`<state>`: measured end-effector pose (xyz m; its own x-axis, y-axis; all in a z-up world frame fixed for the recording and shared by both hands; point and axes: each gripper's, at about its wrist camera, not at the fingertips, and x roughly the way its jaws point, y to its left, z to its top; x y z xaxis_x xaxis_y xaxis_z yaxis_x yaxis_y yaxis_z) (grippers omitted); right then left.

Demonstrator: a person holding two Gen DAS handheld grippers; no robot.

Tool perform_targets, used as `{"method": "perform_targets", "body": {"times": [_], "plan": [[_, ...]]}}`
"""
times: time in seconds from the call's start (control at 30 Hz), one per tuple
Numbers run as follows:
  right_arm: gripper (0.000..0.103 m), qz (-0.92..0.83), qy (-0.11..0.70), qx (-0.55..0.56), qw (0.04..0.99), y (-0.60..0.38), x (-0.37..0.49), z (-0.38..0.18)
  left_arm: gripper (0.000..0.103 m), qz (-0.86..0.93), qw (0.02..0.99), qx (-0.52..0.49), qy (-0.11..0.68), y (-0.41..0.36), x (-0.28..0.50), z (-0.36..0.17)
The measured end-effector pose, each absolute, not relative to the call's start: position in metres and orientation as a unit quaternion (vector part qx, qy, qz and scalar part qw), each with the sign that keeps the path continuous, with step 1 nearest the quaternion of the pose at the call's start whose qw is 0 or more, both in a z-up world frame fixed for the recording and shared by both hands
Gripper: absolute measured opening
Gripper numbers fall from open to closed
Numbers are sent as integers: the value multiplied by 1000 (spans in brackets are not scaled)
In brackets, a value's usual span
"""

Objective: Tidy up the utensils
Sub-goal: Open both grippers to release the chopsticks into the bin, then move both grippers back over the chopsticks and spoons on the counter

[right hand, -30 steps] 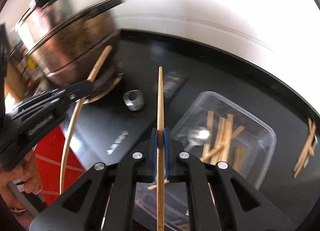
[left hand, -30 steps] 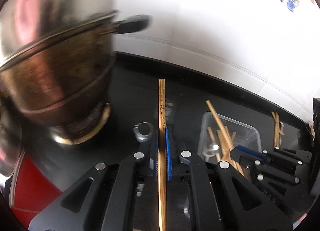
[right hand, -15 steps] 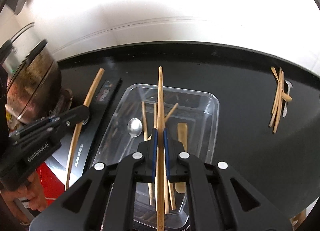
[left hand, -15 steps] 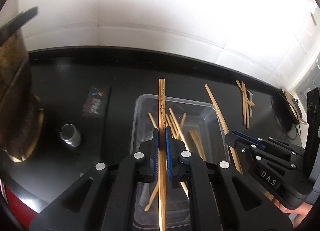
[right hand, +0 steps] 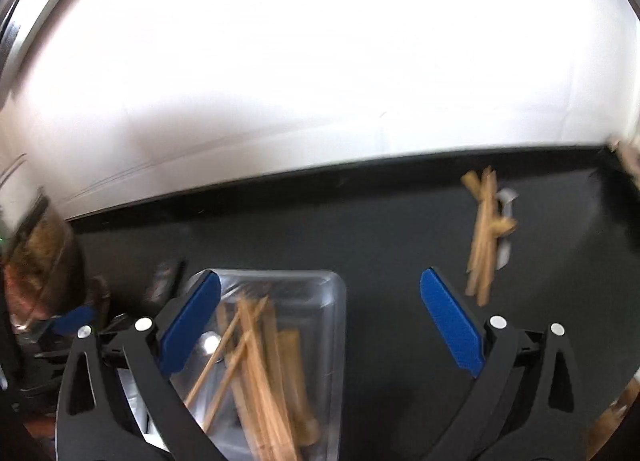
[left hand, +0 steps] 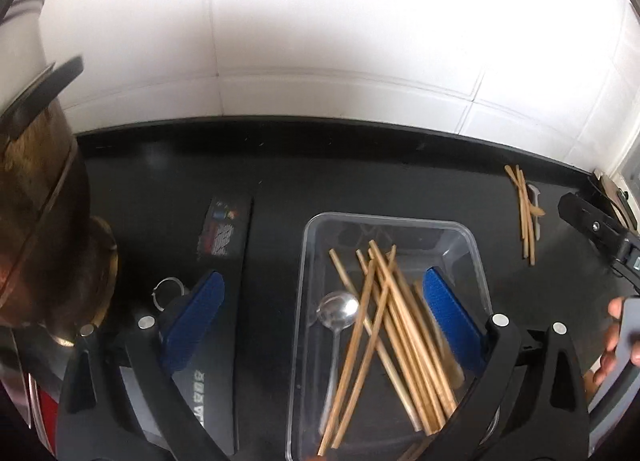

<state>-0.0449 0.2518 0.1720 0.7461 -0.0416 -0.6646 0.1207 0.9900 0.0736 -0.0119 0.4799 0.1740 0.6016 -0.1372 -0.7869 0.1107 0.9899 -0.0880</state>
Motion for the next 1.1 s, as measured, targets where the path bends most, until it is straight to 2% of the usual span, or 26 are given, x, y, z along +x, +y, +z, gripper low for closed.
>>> {"method": "perform_targets", "body": {"times": [0.2, 0.63, 1.1], "plan": [[97, -87, 385, 24, 918, 212, -54, 161, 97, -82, 890, -8, 448, 443, -5, 169], [97, -210, 411, 72, 884, 36, -80, 149, 97, -169, 865, 51, 469, 267, 29, 150], [97, -205, 442, 112, 866, -76, -24, 118, 97, -168, 822, 131, 528, 134, 111, 80]]}}
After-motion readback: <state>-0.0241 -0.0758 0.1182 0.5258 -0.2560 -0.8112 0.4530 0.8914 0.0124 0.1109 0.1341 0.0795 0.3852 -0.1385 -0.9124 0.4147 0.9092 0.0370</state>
